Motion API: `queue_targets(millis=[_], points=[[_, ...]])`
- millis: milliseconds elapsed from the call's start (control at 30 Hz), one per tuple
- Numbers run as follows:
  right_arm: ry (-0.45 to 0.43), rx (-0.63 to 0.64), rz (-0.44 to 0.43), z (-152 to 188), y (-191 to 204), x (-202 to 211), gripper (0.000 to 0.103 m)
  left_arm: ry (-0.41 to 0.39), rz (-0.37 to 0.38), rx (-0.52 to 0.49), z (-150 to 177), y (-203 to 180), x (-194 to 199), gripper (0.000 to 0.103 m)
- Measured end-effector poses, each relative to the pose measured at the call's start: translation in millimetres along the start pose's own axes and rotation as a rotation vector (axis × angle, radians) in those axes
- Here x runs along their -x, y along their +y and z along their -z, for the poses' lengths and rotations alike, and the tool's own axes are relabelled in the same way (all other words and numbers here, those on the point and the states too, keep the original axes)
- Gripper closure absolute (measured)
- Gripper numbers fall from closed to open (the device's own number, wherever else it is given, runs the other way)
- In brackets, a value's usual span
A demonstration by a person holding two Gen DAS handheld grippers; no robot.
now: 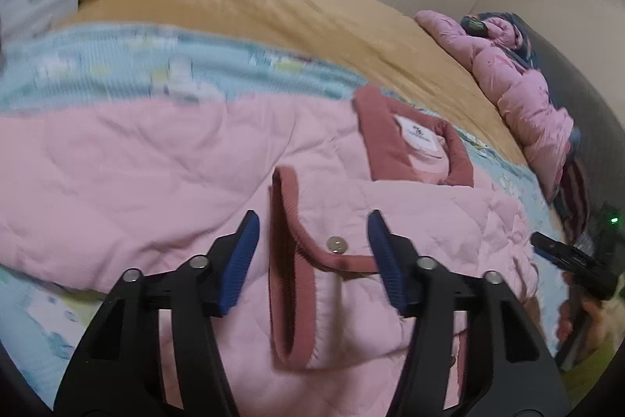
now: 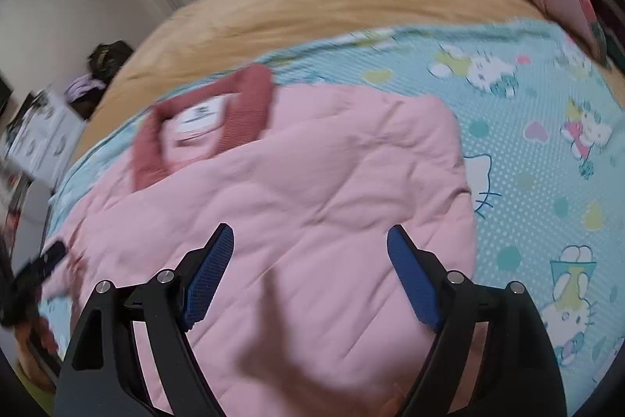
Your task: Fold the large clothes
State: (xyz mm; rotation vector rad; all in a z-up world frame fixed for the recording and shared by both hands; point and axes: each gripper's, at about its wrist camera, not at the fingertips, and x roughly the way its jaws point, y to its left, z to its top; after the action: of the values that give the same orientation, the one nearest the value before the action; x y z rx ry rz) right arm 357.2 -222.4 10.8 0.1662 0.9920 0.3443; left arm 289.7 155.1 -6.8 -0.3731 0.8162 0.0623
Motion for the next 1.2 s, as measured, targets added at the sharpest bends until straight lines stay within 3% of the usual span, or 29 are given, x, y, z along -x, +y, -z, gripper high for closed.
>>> queue_targets(millis=[33, 100, 233, 300, 467, 733, 1067, 1200], points=[[-0.007, 0.014, 0.006, 3, 4, 4, 0.021, -0.012, -0.008, -0.019, -1, -5, 5, 0.036], [-0.026, 0.055, 0.017, 15, 17, 14, 0.021, -0.033, -0.014, -0.072, 1, -22, 16, 0.024], [-0.051, 0.104, 0.046, 32, 35, 24, 0.016, -0.017, 0.001, -0.164, 9, -54, 17, 0.012], [-0.052, 0.119, 0.044, 38, 38, 24, 0.011, 0.006, 0.013, -0.185, 15, -64, 11, 0.011], [-0.040, 0.106, 0.051, 51, 36, 20, 0.010, 0.094, 0.015, -0.219, 38, -83, -19, 0.011], [0.025, 0.094, 0.107, 65, 31, -7, 0.010, 0.212, -0.007, -0.183, 58, -76, -66, 0.011], [0.068, 0.052, 0.078, 72, 17, -25, 0.006, 0.203, 0.036, -0.135, 62, -62, -73, 0.010], [0.014, 0.023, 0.058, 71, 21, -4, 0.006, 0.182, 0.052, -0.082, 59, -61, -62, 0.009]])
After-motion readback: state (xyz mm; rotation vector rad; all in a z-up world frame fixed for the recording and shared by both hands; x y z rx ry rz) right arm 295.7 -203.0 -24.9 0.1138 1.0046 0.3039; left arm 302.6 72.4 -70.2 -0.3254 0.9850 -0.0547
